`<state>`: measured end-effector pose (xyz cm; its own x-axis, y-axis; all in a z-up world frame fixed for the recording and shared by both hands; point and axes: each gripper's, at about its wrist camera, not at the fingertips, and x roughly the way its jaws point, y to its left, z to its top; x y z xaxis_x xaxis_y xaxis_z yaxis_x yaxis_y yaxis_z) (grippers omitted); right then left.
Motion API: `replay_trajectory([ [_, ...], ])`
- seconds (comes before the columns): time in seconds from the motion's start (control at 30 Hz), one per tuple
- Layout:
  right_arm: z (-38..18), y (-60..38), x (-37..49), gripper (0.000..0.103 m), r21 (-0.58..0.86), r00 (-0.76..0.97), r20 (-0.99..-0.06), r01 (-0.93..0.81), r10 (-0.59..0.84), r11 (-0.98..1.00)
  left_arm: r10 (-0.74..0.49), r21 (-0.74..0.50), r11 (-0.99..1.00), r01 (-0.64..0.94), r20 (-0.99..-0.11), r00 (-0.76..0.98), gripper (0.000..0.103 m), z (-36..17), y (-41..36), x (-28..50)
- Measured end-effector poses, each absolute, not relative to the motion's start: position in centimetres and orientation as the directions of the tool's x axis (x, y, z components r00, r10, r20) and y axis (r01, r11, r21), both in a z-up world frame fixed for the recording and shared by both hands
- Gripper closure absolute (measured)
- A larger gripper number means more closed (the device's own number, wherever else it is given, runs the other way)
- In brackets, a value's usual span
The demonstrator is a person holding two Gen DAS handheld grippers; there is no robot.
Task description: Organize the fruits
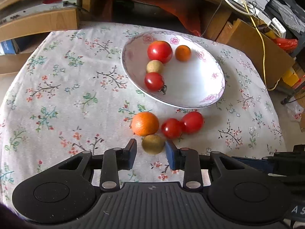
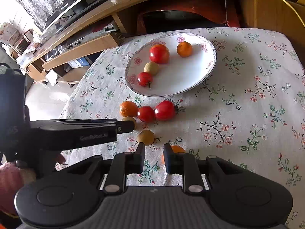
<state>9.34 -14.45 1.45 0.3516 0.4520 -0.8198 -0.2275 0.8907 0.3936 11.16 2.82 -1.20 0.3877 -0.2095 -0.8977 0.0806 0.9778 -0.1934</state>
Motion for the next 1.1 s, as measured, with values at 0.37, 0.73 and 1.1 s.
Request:
replay_trajectory([
  [0.37, 1.5, -14.6, 9.4, 0.08, 0.389, 0.354, -0.823, -0.221, 0.445, 0.894, -0.179, -0.163, 0.984, 0.073, -0.906, 0.384, 0.069, -1.5, 2.2, 11.3],
  [0.73, 1.9, -14.2, 9.4, 0.075, 0.367, 0.369, -0.826, -0.22, 0.426, 0.904, -0.185, -0.166, 0.983, 0.083, -0.909, 0.373, 0.069, -1.3, 2.1, 10.9],
  [1.1, -0.8, -13.4, 10.2, 0.072, 0.287, 0.343, -0.873, -0.213, 0.347, 0.934, -0.174, -0.15, 0.984, 0.093, -0.911, 0.374, 0.069, -1.4, 1.7, 10.7],
])
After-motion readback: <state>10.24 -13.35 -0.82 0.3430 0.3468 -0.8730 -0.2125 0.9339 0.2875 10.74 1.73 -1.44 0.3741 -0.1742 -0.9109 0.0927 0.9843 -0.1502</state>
